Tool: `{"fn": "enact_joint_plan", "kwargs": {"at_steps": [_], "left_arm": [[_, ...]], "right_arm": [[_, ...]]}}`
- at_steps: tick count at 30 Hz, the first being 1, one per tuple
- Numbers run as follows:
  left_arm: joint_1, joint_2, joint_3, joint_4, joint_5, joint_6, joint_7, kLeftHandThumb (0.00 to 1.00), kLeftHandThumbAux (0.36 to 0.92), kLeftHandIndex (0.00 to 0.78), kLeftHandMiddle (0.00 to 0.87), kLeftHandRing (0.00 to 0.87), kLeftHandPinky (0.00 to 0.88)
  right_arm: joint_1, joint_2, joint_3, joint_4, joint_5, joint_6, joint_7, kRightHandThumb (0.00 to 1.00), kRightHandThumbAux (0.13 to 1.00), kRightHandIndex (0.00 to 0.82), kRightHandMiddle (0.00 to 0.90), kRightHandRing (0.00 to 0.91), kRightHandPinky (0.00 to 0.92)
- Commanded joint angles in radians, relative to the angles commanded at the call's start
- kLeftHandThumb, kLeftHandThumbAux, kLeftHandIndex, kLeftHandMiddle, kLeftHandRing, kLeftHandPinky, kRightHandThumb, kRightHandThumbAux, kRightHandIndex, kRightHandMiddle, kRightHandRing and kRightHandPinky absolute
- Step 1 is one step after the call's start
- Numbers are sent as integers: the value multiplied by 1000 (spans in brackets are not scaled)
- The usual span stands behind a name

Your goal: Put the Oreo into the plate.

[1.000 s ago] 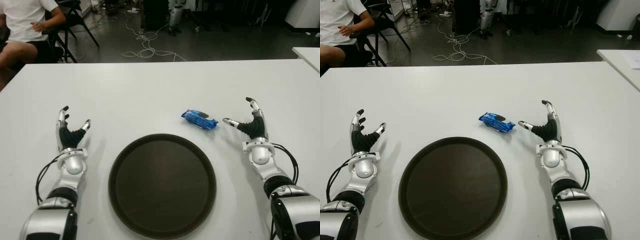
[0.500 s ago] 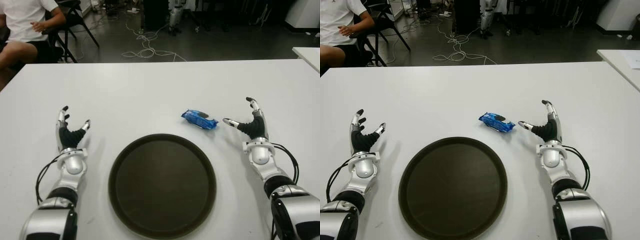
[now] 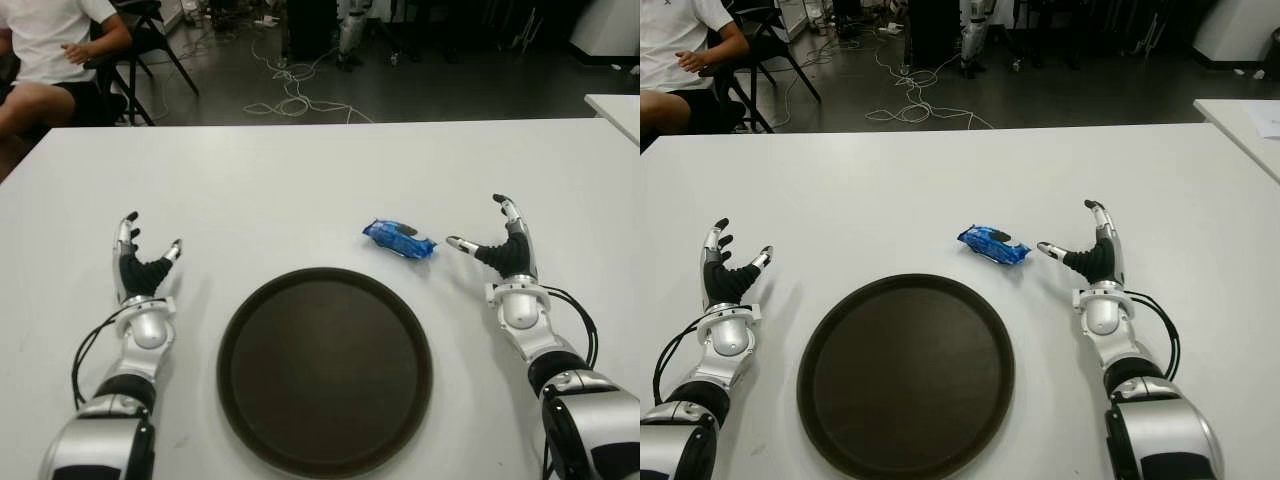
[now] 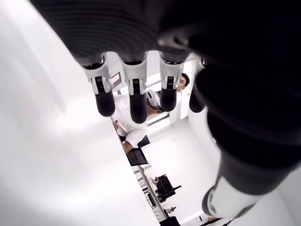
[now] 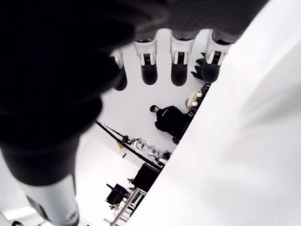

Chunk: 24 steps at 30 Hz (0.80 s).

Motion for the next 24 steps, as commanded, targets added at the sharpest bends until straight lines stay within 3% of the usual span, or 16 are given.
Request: {"fn": "enact_joint_plan", "kwargs": {"at_steps": [24], "left_arm": [[-2,0,2,1,-4,2,-8,48,806,116,92,91,101]], "right_arm": [[-1,3,-10,0,14,9,21,0,751,67,74,67,54]]}}
